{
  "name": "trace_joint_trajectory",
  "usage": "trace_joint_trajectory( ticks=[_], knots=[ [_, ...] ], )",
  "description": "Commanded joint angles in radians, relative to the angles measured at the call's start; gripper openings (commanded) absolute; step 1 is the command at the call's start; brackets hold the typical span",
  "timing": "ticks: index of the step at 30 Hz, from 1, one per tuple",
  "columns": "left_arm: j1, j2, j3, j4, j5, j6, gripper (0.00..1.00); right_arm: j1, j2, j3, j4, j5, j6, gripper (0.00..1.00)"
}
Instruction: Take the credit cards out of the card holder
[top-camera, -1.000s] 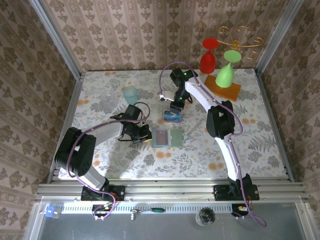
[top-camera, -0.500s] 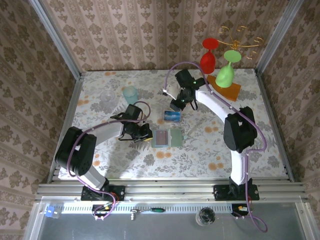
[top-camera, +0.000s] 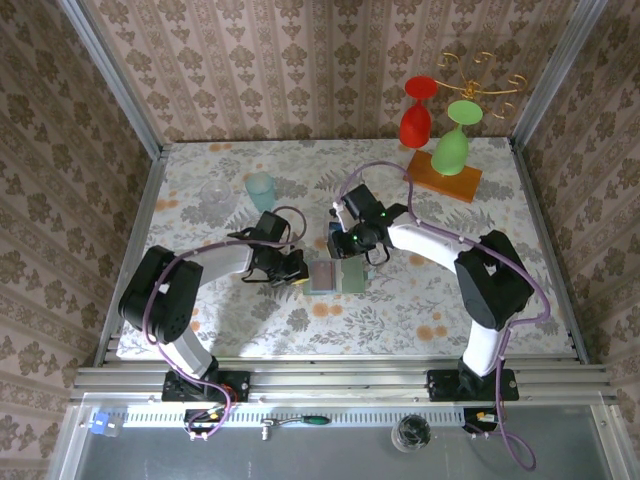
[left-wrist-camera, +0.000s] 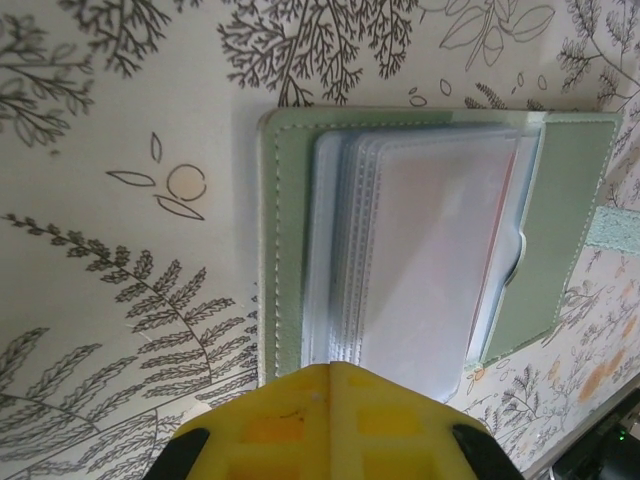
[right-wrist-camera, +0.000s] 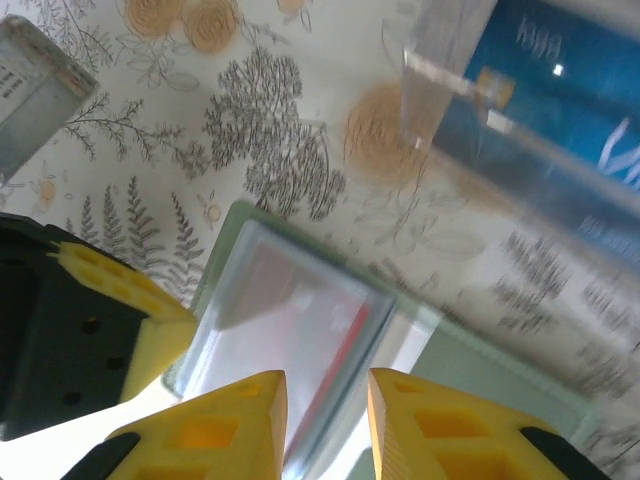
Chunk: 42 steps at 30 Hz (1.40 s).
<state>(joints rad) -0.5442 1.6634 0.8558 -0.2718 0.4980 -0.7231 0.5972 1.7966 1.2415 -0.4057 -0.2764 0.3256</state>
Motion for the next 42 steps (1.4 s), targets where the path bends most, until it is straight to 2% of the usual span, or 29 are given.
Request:
trace_joint_trajectory(
  ticks=[1,9,18,22,32,42],
  knots=[
    [-0.008,-0.011,-0.033,0.008,-0.015,-0.017,0.02,0.02,-0.061,-0.041,0.061,-0.044,0.209,0.29],
    [-0.006,-0.013,-0.054,0.015,-0.034,-0.028,0.04,0.039,-0.049,-0.086,0.066,-0.095,0.365,0.3],
    [-0.008,-0.008,-0.065,0.024,-0.03,-0.03,0.04,0.054,0.032,-0.095,0.17,-0.229,0.47,0.44],
    [-0.008,-0.015,-0.07,0.023,-0.027,-0.032,0.03,0.068,0.069,-0.075,0.176,-0.245,0.483,0.4],
    [-0.005,-0.016,-0.086,0.035,-0.022,-0.035,0.03,0.075,0.116,-0.051,0.085,-0.156,0.446,0.38],
    [-0.002,-0.02,-0.086,0.024,-0.027,-0.03,0.03,0.07,0.074,-0.072,0.019,-0.052,0.417,0.39]
  ],
)
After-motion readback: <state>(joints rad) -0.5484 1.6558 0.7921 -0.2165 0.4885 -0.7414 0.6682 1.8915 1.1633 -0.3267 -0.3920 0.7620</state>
